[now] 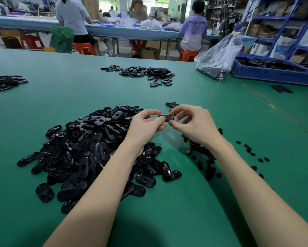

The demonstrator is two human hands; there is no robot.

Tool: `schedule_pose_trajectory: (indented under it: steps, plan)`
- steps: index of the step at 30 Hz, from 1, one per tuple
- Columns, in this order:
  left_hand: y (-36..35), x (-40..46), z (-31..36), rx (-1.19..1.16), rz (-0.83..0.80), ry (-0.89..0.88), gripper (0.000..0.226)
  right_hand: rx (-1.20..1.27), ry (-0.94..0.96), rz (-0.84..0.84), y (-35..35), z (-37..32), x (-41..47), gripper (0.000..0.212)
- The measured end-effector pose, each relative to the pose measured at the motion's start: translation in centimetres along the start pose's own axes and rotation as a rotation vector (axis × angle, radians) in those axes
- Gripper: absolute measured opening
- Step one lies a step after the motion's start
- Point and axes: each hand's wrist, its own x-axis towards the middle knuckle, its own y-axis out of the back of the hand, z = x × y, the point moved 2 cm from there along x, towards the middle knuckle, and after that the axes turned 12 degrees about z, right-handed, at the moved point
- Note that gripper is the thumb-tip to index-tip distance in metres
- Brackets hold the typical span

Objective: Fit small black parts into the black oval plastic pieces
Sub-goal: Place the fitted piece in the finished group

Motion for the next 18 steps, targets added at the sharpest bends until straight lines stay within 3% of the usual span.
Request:
schedule_pose_trajectory:
  steps: [4, 6, 12, 18]
  plan:
    - [0.1, 0.4, 0.0, 0.074, 0.008, -0.006, 0.009, -0.076, -0.198, 0.138, 0.1, 1.8, 2.7, 0.012]
    - [0.0, 0.4, -0.1, 0.111, -0.005, -0.010, 0.007, -0.166, -0.256, 0.128, -0.4, 2.7, 4.4, 0.013]
    - [0.0, 0.2, -0.1, 0.145, -0.055, -0.025, 0.003, -0.406, -0.194, -0.047, -3.6, 3.8, 7.5, 0.030]
    - [0.1, 0.5, 0.1, 0.116, -0.056, -0.013, 0.003, -0.398, -0.196, -0.055, -4.8, 4.1, 9.4, 0.019]
